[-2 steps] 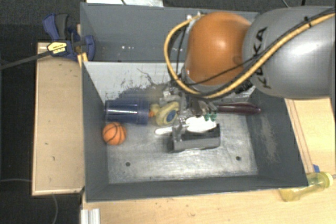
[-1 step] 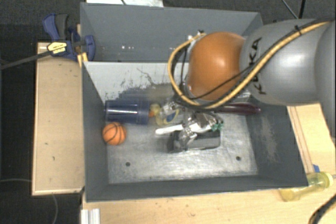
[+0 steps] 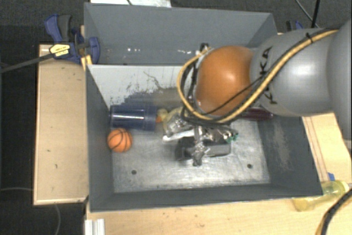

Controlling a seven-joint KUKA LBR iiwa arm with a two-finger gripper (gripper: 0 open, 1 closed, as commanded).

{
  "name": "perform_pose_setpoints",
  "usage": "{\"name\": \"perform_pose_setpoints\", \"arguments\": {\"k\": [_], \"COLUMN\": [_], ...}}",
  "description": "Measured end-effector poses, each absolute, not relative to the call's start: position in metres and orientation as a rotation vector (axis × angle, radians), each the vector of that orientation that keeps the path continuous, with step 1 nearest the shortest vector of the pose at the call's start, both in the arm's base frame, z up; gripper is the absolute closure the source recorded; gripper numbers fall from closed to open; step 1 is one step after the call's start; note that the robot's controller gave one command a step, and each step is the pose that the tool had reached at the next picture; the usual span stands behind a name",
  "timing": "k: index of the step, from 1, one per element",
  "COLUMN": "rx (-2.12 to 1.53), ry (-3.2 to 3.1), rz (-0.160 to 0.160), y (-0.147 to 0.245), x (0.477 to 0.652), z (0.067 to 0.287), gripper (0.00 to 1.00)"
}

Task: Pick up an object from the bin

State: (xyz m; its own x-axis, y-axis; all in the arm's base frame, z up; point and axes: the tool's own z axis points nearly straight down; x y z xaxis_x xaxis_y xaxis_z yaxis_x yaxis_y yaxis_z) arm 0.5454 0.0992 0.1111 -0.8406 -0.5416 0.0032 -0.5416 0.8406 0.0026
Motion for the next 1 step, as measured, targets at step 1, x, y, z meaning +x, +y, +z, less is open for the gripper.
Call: {"name": "perform_pose_setpoints", "arguments": {"k": [1], "rx": [0.671], "ry": [-3.05], "rz": [-0.017], "y": [0.06], "x": [0.5849], "z": [0.0833], "gripper": [1.0]}}
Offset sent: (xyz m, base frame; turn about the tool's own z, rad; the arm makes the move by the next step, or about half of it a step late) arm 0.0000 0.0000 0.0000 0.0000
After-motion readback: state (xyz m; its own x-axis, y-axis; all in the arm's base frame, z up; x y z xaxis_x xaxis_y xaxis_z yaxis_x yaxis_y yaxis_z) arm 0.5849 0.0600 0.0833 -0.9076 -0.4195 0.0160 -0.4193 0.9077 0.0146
